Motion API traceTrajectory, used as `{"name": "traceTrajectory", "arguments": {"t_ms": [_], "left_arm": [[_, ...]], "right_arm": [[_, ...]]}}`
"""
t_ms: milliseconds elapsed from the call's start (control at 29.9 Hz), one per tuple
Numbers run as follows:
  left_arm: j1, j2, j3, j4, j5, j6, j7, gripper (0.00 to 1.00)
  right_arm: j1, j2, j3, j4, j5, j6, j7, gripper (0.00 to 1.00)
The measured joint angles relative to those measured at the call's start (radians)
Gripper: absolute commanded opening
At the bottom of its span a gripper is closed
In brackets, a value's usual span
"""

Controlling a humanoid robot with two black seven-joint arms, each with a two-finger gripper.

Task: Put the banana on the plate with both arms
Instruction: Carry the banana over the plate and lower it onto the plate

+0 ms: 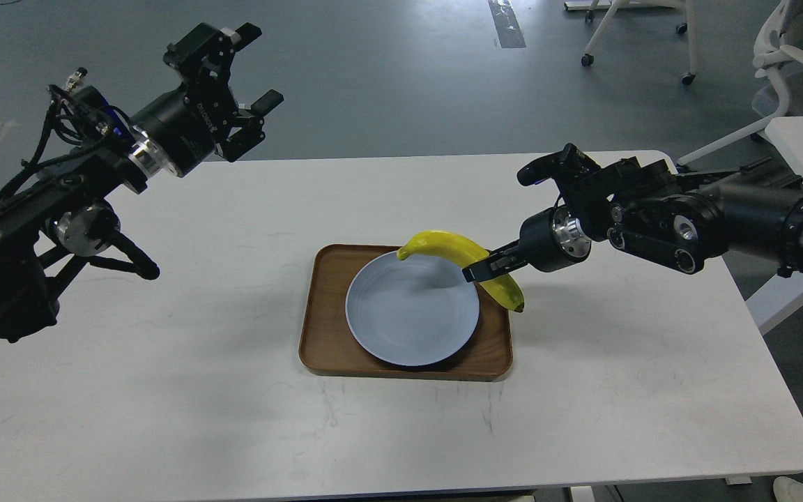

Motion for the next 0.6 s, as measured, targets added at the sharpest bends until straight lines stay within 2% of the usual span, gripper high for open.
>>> {"name": "traceTrajectory", "arguments": {"t_ms": [268, 368, 502, 535, 602], "left_arm": [[0.001, 0.001, 0.0, 0.0, 0.0, 0.0, 0.0, 0.98], [0.001, 0.001, 0.0, -0.001, 0.0, 0.0, 0.0, 0.98], [0.001, 0.002, 0.0, -0.001, 0.0, 0.0, 0.0, 0.98], [0.001, 0.003, -0.001, -0.001, 0.0, 0.0, 0.0, 0.98], [0.001, 0.006, -0.001, -0.001, 0.0, -0.001, 0.0, 0.98]], "right_arm": [[-0.021, 0.088, -0.006, -0.049, 0.002, 0.002, 0.0, 0.18], [-0.03, 0.122, -0.007, -0.071, 0.002, 0.002, 0.0, 0.26], [-0.039, 0.147, -0.01, -0.085, 0.015, 0.003, 0.0, 0.46], [-0.04, 0.149, -0.01, -0.087, 0.017, 0.003, 0.0, 0.49], [-0.041, 0.151, -0.011, -0.088, 0.018, 0.004, 0.0, 0.65]]}}
